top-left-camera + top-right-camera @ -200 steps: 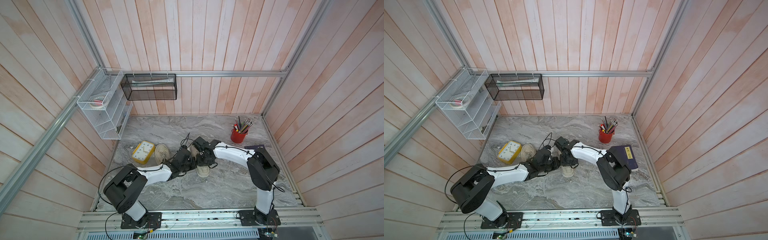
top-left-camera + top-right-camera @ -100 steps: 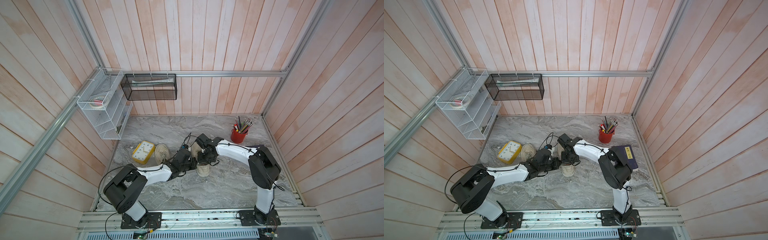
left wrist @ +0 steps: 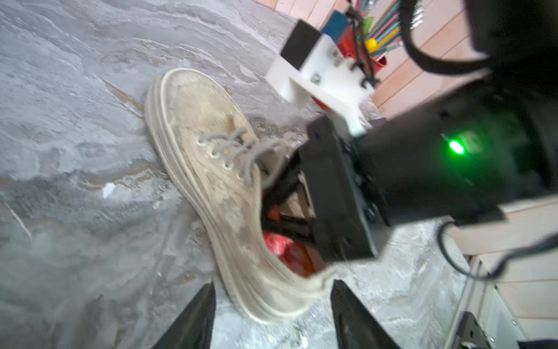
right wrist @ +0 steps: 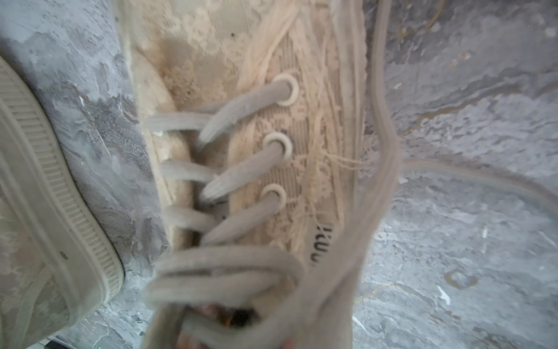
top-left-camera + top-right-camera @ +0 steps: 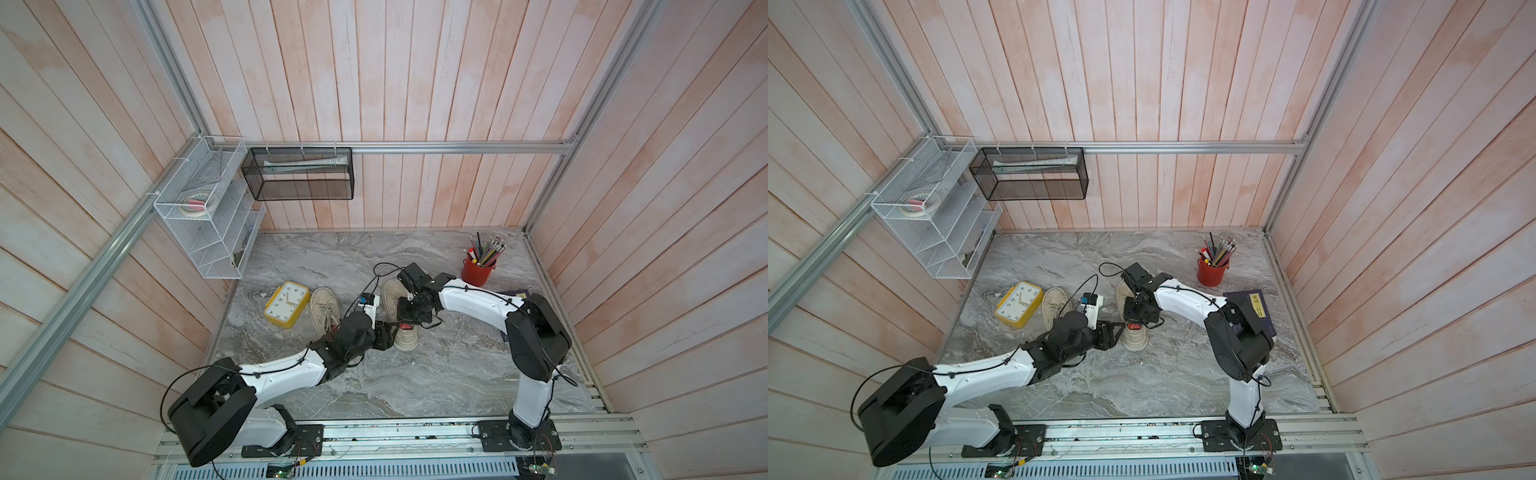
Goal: Remove the insole from the shoe
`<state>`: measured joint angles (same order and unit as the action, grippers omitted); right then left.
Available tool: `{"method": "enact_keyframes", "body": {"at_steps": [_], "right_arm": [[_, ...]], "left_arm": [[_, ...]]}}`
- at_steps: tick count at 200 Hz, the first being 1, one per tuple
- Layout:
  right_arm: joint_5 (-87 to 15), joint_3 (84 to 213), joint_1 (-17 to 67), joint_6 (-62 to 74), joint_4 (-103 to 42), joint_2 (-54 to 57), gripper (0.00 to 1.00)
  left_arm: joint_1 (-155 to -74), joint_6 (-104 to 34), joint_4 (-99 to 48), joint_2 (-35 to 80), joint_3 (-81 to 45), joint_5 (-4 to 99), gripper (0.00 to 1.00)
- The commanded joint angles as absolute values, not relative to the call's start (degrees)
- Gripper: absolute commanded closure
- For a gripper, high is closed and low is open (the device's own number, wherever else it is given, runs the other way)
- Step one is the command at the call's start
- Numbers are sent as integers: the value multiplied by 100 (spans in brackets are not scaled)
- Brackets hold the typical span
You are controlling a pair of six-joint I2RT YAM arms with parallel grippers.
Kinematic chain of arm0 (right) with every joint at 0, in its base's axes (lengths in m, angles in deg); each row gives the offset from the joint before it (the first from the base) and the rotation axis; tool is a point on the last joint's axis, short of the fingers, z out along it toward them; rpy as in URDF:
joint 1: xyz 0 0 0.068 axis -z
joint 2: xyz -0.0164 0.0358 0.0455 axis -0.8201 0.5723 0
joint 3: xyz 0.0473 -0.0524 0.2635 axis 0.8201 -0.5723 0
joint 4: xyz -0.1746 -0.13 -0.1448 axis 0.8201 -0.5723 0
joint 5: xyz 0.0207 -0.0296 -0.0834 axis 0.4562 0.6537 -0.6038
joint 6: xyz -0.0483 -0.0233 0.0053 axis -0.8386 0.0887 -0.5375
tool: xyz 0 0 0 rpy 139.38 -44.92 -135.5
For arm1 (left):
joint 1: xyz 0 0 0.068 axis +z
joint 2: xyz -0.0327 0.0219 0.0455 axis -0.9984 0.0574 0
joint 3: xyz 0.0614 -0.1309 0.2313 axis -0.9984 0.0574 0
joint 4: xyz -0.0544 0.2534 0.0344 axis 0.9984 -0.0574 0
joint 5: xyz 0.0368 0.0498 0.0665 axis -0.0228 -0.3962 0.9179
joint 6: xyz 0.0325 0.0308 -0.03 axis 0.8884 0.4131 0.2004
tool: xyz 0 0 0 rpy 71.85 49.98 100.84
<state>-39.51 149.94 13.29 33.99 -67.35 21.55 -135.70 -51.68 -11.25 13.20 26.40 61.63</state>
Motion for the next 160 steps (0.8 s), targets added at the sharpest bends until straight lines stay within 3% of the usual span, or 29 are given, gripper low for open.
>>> {"method": "enact_keyframes", "body": {"at_steps": [1, 27, 68, 99, 160], "right_arm": [[-3718, 15022, 1370, 3778, -6498, 2215, 100], [-3394, 15085, 1413, 3998, -6597, 2262, 100], [-3009, 15116, 1451, 4179, -6661, 2153, 100], [-2399, 14962, 1579, 4348, -6441, 2060, 100], [-2272, 15211, 1650, 4040, -6898, 2064, 100]], "left_arm": [[-14041, -4672, -718, 1097, 2976, 6739, 32], [-14611, -4603, -495, 1180, 3167, 7172, 24], [-14674, -4196, 119, 2009, 3082, 7379, 17], [-14674, -3898, 597, 2683, 2936, 7461, 16], [-14679, -3611, 529, 3198, 2649, 8296, 21]]}}
